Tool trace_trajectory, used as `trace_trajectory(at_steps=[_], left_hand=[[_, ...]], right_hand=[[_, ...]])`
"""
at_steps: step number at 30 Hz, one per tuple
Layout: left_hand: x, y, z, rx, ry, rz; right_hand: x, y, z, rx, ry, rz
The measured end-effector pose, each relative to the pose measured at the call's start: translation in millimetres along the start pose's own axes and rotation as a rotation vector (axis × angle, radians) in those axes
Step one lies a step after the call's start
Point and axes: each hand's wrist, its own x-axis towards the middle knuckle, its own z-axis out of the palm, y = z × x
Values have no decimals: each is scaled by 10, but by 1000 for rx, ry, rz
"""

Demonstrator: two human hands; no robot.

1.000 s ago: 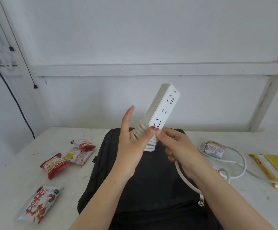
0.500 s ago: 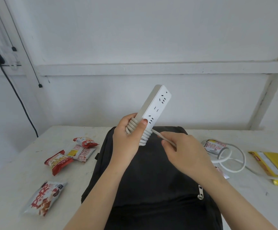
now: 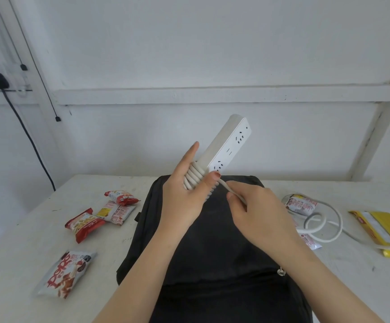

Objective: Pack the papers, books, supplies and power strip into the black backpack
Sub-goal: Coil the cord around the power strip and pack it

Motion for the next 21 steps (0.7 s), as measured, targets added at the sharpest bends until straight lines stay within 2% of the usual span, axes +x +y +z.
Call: trace_trajectory(at_steps=[4, 8, 12, 15, 18, 21], left_hand=[[2, -77, -25, 24, -14, 19], [61, -52, -88, 3, 47, 10], [144, -89, -211, 91, 144, 10], [211, -125, -319, 226, 159, 19], [252, -173, -360, 344, 120, 6], [214, -208, -306, 415, 0, 7]], right_hand=[[-5, 10, 11, 26, -10, 9], [-15, 13, 12, 22, -87, -8], [-30, 69, -114, -121, -100, 39], [-21, 129, -267, -256, -77, 34], [43, 207, -403, -281, -34, -73], [176, 207, -523, -294, 19, -324]])
